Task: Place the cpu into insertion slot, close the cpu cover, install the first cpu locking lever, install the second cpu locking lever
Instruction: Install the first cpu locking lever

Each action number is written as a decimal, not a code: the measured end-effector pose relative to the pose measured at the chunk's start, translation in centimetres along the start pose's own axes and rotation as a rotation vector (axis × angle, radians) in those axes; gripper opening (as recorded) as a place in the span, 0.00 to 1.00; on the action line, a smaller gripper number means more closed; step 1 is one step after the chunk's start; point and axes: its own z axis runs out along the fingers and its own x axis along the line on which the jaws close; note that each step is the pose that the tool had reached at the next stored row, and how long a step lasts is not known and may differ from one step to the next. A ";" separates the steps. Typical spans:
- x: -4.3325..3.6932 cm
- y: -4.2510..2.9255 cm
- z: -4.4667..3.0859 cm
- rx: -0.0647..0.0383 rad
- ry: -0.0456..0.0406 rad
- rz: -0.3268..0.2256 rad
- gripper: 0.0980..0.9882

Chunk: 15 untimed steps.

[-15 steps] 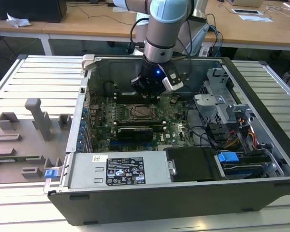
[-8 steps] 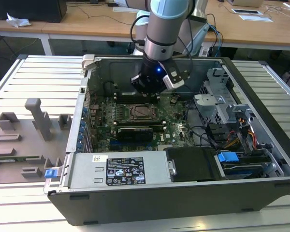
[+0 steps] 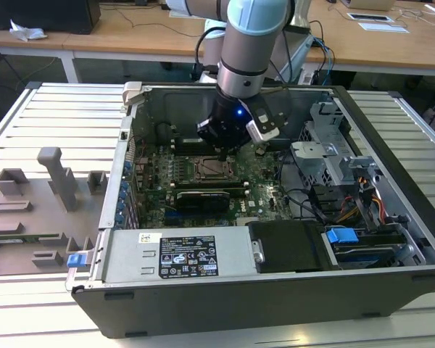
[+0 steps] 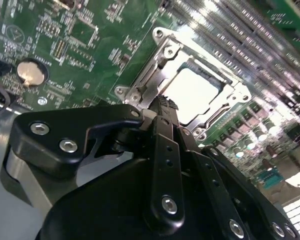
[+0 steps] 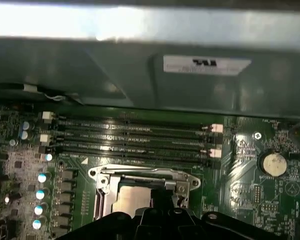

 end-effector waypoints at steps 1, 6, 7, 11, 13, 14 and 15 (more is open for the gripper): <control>0.02 -0.24 -0.02 0.000 -0.0001 0.000 0.01; 0.08 -0.81 -0.15 0.000 0.0001 0.000 0.01; 0.09 -0.80 -0.27 0.000 0.0000 0.000 0.01; 0.25 -0.57 -2.86 0.000 0.0000 0.000 0.01; 0.29 -0.51 -3.52 0.000 -0.0001 0.000 0.01; 0.30 -0.49 -3.73 0.000 -0.0001 0.000 0.01; 0.31 -0.48 -3.85 0.000 0.0000 0.000 0.01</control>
